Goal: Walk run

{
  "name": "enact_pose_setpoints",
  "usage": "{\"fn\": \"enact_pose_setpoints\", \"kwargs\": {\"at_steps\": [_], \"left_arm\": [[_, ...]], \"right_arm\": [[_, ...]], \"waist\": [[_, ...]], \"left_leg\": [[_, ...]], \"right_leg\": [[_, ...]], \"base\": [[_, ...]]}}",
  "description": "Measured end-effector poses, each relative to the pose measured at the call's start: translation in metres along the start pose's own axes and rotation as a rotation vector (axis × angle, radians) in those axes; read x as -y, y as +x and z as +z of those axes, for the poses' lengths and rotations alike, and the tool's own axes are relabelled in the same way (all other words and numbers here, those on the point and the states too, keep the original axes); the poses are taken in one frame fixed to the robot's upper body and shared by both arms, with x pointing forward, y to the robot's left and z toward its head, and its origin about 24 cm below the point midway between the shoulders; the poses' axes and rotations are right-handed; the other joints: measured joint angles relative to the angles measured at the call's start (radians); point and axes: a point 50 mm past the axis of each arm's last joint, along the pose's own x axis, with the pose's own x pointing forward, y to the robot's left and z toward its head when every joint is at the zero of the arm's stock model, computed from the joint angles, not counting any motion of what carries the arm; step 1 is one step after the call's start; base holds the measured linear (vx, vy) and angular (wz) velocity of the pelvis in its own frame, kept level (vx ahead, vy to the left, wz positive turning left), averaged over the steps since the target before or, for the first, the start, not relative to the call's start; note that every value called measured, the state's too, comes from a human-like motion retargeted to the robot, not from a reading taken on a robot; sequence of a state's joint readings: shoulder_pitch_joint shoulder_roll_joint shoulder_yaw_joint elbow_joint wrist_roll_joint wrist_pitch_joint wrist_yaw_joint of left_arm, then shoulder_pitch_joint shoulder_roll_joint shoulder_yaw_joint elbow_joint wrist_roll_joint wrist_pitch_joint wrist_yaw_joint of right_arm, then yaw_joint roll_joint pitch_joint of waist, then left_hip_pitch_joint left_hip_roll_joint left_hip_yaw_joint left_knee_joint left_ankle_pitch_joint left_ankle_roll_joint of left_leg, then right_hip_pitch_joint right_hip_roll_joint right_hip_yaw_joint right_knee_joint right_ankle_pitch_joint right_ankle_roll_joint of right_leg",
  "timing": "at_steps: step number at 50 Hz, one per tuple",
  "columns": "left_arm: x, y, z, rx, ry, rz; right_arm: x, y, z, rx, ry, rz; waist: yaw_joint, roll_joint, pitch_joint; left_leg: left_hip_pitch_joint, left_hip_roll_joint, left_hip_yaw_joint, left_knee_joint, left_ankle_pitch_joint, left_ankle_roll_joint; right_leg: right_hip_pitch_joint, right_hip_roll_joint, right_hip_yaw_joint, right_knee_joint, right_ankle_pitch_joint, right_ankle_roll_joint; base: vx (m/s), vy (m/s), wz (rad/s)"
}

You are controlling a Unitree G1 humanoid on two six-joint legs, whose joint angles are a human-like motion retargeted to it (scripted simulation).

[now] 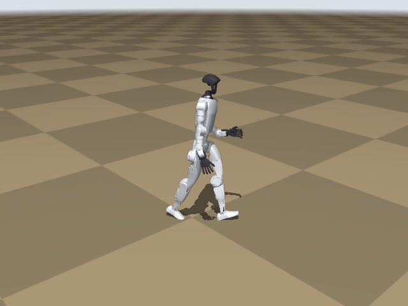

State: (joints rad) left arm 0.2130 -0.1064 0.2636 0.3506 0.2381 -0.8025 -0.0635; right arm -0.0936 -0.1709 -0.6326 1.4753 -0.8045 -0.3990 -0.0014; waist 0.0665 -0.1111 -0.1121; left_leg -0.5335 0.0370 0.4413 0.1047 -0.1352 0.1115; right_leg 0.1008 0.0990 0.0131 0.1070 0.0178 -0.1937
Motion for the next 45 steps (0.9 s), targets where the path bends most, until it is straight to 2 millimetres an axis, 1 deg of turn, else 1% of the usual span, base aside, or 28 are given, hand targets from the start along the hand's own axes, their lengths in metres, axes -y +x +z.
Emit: {"fn": "enact_pose_setpoints", "kwargs": {"at_steps": [2,3,5,6,7,8,9,10,12,13,15,17,20,22,26,28,30,32,33,35,37,38,40,41,42,43,44,45], "left_arm": [[0.001,-0.001,-0.002,-0.007,0.001,-0.006],[0.001,-0.001,-0.003,-0.011,0.002,-0.008],[0.0,0.0,-0.003,-0.012,0.005,-0.007],[-0.001,0.003,-0.003,-0.006,0.007,-0.006],[-0.001,0.005,-0.002,0.002,0.008,-0.006],[-0.001,0.007,-0.001,0.01,0.007,-0.008],[-0.001,0.011,0.001,0.021,0.007,-0.009],[-0.002,0.014,0.002,0.032,0.01,-0.01],[-0.001,0.021,0.004,0.05,0.005,-0.014],[0.0,0.024,0.005,0.06,0.002,-0.021],[0.004,0.031,0.009,0.084,-0.001,-0.042],[0.007,0.037,0.013,0.115,0.0,-0.067],[0.009,0.045,0.02,0.158,0.005,-0.101],[0.009,0.049,0.024,0.181,0.009,-0.111],[0.008,0.055,0.027,0.204,0.016,-0.119],[0.008,0.054,0.027,0.203,0.017,-0.12],[0.008,0.051,0.025,0.194,0.017,-0.118],[0.009,0.044,0.021,0.171,0.017,-0.12],[0.008,0.042,0.018,0.158,0.016,-0.116],[0.007,0.032,0.011,0.117,0.012,-0.115],[0.008,0.021,0.003,0.065,-0.004,-0.116],[0.011,0.016,-0.001,0.04,-0.018,-0.118],[0.017,0.01,-0.005,0.006,-0.046,-0.117],[0.021,0.01,-0.005,0.005,-0.057,-0.118],[0.023,0.01,-0.005,0.004,-0.065,-0.121],[0.023,0.01,-0.005,0.004,-0.065,-0.129],[0.023,0.012,-0.005,0.007,-0.064,-0.135],[0.024,0.013,-0.004,0.011,-0.064,-0.141]], "right_arm": [[-0.014,-0.008,-0.022,-0.08,-0.001,0.034],[-0.022,-0.013,-0.033,-0.123,-0.003,0.052],[-0.039,-0.024,-0.053,-0.205,-0.003,0.087],[-0.046,-0.029,-0.061,-0.241,-0.001,0.102],[-0.052,-0.034,-0.069,-0.275,0.0,0.116],[-0.057,-0.039,-0.076,-0.308,0.001,0.131],[-0.062,-0.043,-0.081,-0.334,-0.001,0.152],[-0.068,-0.047,-0.085,-0.357,-0.004,0.175],[-0.075,-0.053,-0.092,-0.391,-0.016,0.203],[-0.078,-0.055,-0.095,-0.401,-0.017,0.208],[-0.084,-0.06,-0.1,-0.411,-0.011,0.205],[-0.09,-0.066,-0.105,-0.422,-0.002,0.203],[-0.1,-0.075,-0.114,-0.456,0.017,0.216],[-0.106,-0.08,-0.118,-0.481,0.031,0.237],[-0.114,-0.085,-0.121,-0.512,0.044,0.28],[-0.115,-0.086,-0.121,-0.516,0.037,0.29],[-0.114,-0.085,-0.121,-0.515,0.024,0.289],[-0.113,-0.086,-0.123,-0.519,0.018,0.283],[-0.108,-0.083,-0.122,-0.515,0.013,0.275],[-0.103,-0.082,-0.122,-0.519,0.019,0.261],[-0.097,-0.081,-0.123,-0.523,0.038,0.245],[-0.093,-0.08,-0.123,-0.523,0.05,0.235],[-0.082,-0.075,-0.121,-0.514,0.069,0.21],[-0.074,-0.07,-0.118,-0.497,0.071,0.191],[-0.068,-0.066,-0.114,-0.478,0.073,0.174],[-0.064,-0.062,-0.11,-0.458,0.07,0.163],[-0.059,-0.057,-0.104,-0.435,0.065,0.15],[-0.053,-0.052,-0.098,-0.409,0.057,0.137]], "waist": [[0.022,-0.01,-0.015],[0.022,-0.01,-0.024],[0.018,-0.012,-0.03],[0.002,0.002,-0.031],[-0.014,0.011,-0.029],[-0.031,0.007,-0.02],[-0.036,0.023,-0.02],[-0.034,0.049,-0.024],[-0.036,0.093,-0.025],[-0.05,0.11,-0.021],[-0.097,0.142,-0.016],[-0.144,0.16,-0.01],[-0.192,0.151,-0.001],[-0.21,0.127,0.01],[-0.246,0.106,0.034],[-0.264,0.115,0.038],[-0.273,0.127,0.035],[-0.293,0.137,0.03],[-0.296,0.137,0.015],[-0.319,0.144,-0.002],[-0.322,0.167,-0.019],[-0.312,0.175,-0.025],[-0.294,0.166,-0.032],[-0.288,0.141,-0.036],[-0.277,0.118,-0.039],[-0.258,0.101,-0.041],[-0.251,0.089,-0.038],[-0.249,0.08,-0.033]], "left_leg": [[0.009,-0.03,-0.105,0.022,0.068,0.017],[0.014,-0.04,-0.154,0.04,0.092,0.012],[0.022,-0.045,-0.205,0.088,0.108,0.041],[0.04,-0.041,-0.215,0.107,0.085,0.057],[0.065,-0.045,-0.217,0.12,0.061,0.071],[0.104,-0.063,-0.205,0.123,0.037,0.081],[0.132,-0.053,-0.206,0.116,0.021,0.082],[0.155,-0.03,-0.215,0.104,0.01,0.079],[0.196,-0.006,-0.223,0.096,-0.016,0.069],[0.224,-0.003,-0.223,0.086,-0.024,0.064],[0.273,-0.007,-0.241,0.061,-0.035,0.057],[0.318,-0.023,-0.265,0.041,-0.048,0.053],[0.391,-0.071,-0.285,0.015,-0.078,0.048],[0.447,-0.11,-0.294,0.002,-0.1,0.042],[0.555,-0.139,-0.319,-0.012,-0.132,0.016],[0.598,-0.127,-0.328,-0.012,-0.139,-0.005],[0.63,-0.111,-0.332,-0.004,-0.136,-0.031],[0.661,-0.098,-0.356,0.013,-0.103,-0.068],[0.659,-0.098,-0.357,0.029,-0.077,-0.091],[0.67,-0.086,-0.391,0.071,0.013,-0.15],[0.651,-0.059,-0.44,0.152,0.191,-0.228],[0.633,-0.054,-0.467,0.209,0.299,-0.281],[0.568,-0.085,-0.507,0.369,0.476,-0.373],[0.52,-0.115,-0.474,0.462,0.538,-0.373],[0.475,-0.128,-0.447,0.551,0.587,-0.372],[0.434,-0.108,-0.432,0.628,0.613,-0.369],[0.39,-0.069,-0.39,0.695,0.575,-0.324],[0.345,-0.02,-0.333,0.757,0.506,-0.259]], "right_leg": [[0.015,-0.019,-0.029,0.046,0.121,0.038],[0.017,-0.022,-0.045,0.079,0.205,0.06],[-0.001,-0.03,-0.042,0.184,0.382,0.12],[-0.036,-0.006,-0.032,0.27,0.447,0.147],[-0.077,0.008,-0.026,0.378,0.494,0.169],[-0.132,0.003,-0.031,0.529,0.503,0.182],[-0.17,0.018,-0.035,0.591,0.506,0.185],[-0.2,0.044,-0.04,0.608,0.506,0.184],[-0.274,0.048,-0.068,0.648,0.41,0.149],[-0.31,0.052,-0.071,0.655,0.364,0.151],[-0.379,0.062,-0.059,0.636,0.258,0.18],[-0.438,0.031,-0.054,0.563,0.159,0.21],[-0.494,-0.05,-0.045,0.371,0.122,0.273],[-0.516,-0.11,-0.037,0.234,0.119,0.283],[-0.561,-0.156,0.035,-0.008,0.039,0.303],[-0.578,-0.162,0.042,-0.11,-0.008,0.347],[-0.58,-0.17,-0.001,-0.162,-0.033,0.386],[-0.566,-0.156,-0.002,-0.119,-0.005,0.33],[-0.573,-0.15,-0.007,-0.087,0.003,0.312],[-0.559,-0.158,-0.045,-0.047,0.094,0.328],[-0.535,-0.102,0.095,-0.012,0.115,0.274],[-0.526,-0.088,0.118,0.005,0.112,0.242],[-0.49,-0.105,0.097,0.027,0.085,0.2],[-0.47,-0.178,-0.012,0.032,0.074,0.211],[-0.447,-0.218,-0.082,0.032,0.063,0.21],[-0.421,-0.191,-0.075,0.024,0.052,0.184],[-0.395,-0.171,-0.053,0.019,0.04,0.171],[-0.371,-0.154,-0.024,0.014,0.029,0.163]], "base": [[1.13,0.11,-0.36],[1.14,0.1,-0.16],[1.05,0.08,0.01],[0.91,0.06,0.35],[0.97,0.05,0.66],[1.05,0.06,0.43],[1.01,0.06,0.03],[0.85,0.07,-0.4],[0.78,0.09,-0.2],[0.79,0.09,0.54],[0.79,0.07,1.14],[0.83,0.04,1.18],[0.75,-0.01,0.88],[0.72,-0.08,0.66],[0.83,-0.15,0.71],[0.94,-0.22,0.77],[0.85,-0.22,0.66],[0.91,-0.27,0.8],[0.98,-0.32,0.78],[1.04,-0.35,0.98],[1.1,-0.36,0.84],[1.08,-0.31,0.55],[0.95,-0.21,0.52],[0.84,-0.19,0.57],[0.87,-0.37,0.39],[0.91,-0.52,0.35],[0.92,-0.57,0.49],[0.77,-0.42,0.56]]}}
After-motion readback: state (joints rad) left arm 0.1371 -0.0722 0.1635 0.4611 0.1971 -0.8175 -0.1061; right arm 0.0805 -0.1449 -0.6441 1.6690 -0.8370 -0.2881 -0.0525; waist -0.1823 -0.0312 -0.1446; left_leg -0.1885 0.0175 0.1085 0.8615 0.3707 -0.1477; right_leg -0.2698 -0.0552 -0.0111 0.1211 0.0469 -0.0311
